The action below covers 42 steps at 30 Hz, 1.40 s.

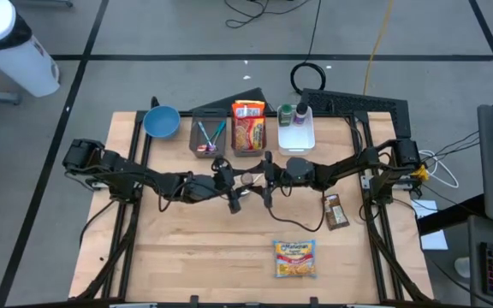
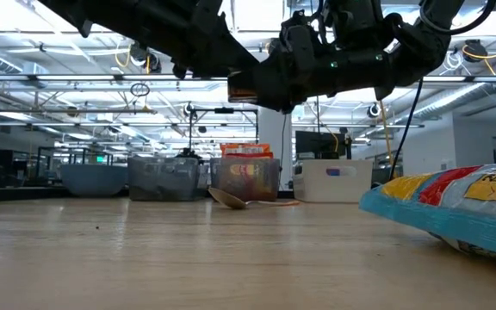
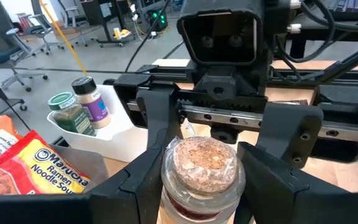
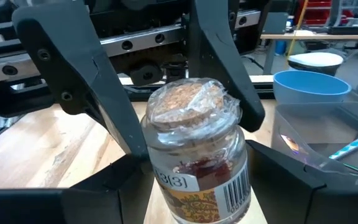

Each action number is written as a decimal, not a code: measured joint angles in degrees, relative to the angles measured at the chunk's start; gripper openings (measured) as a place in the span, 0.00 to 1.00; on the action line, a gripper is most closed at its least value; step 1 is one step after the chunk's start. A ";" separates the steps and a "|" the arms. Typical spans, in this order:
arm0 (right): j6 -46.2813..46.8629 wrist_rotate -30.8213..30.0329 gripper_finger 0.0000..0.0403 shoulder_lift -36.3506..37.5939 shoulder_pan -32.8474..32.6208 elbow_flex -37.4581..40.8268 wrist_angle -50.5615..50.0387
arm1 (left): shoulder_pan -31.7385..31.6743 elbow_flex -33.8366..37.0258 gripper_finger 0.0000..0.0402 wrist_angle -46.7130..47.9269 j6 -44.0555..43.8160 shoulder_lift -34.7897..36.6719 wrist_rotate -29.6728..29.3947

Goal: Pick & Place Food Item
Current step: Put the brown seasoning bottle into the white bin

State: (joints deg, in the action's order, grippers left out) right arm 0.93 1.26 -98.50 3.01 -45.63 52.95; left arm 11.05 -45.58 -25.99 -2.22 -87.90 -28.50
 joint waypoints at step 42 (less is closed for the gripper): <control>0.92 1.46 0.77 0.33 -1.16 0.00 -1.43 | -3.17 0.00 0.47 -3.95 6.25 -0.11 1.70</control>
State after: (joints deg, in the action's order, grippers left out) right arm 1.85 2.71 -98.17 1.85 -45.63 51.52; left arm 7.88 -45.58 -29.93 4.03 -88.01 -26.81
